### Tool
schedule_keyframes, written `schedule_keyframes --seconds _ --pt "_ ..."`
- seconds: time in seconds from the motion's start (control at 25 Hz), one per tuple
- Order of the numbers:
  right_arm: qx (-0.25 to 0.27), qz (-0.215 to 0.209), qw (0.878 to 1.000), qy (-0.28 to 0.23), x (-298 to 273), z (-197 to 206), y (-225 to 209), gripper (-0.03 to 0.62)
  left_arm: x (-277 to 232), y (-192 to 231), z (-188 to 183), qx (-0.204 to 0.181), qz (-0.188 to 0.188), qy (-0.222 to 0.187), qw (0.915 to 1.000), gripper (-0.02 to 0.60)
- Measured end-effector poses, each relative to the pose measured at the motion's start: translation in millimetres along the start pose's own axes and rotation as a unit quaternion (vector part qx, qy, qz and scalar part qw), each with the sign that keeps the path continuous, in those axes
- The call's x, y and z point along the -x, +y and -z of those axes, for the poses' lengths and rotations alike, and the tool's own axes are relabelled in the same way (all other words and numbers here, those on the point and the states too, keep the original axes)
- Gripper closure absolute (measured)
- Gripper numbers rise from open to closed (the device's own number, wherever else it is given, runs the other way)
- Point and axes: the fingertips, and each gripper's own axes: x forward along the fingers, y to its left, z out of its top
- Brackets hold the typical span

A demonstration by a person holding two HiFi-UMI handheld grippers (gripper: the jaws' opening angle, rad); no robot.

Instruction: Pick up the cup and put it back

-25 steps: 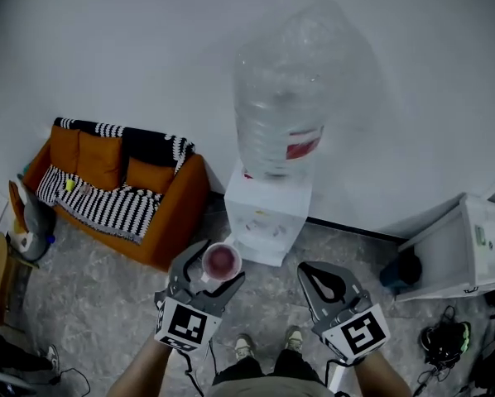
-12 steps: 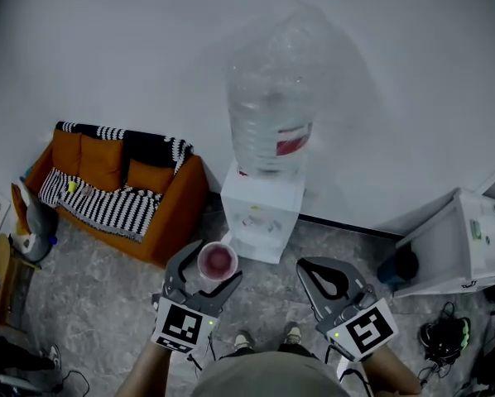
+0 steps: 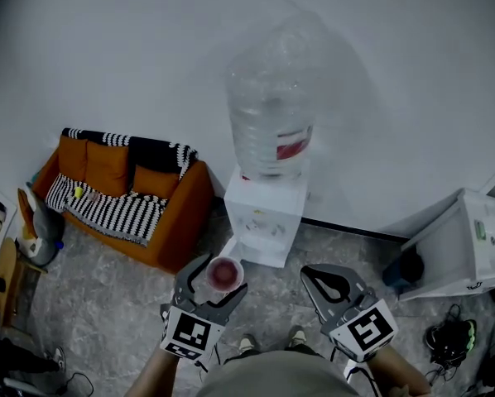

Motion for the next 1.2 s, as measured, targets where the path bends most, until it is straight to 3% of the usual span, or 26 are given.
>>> schedule_keyframes --seconds 0.28,0.68,0.96,1.2 --pt "-0.011 0.004 1.0 0.006 -2 10 -7 0.591 -10 -7 -2 0.0 0.011 0.003 0.9999 0.201" --pt "-0.047 0.026 0.998 -0.027 -22 9 -63 0.591 -71 -4 -31 0.001 0.034 -0.022 0.9992 0.201" --pt "-0.064 0.059 0.995 -0.036 -38 12 -116 0.591 -134 13 -56 -0.002 0.017 -0.045 0.9988 0.201" --pt "-0.075 0.064 0.995 -0.029 -58 24 -149 0.591 -188 28 -57 0.013 0.003 -0.048 0.9988 0.201"
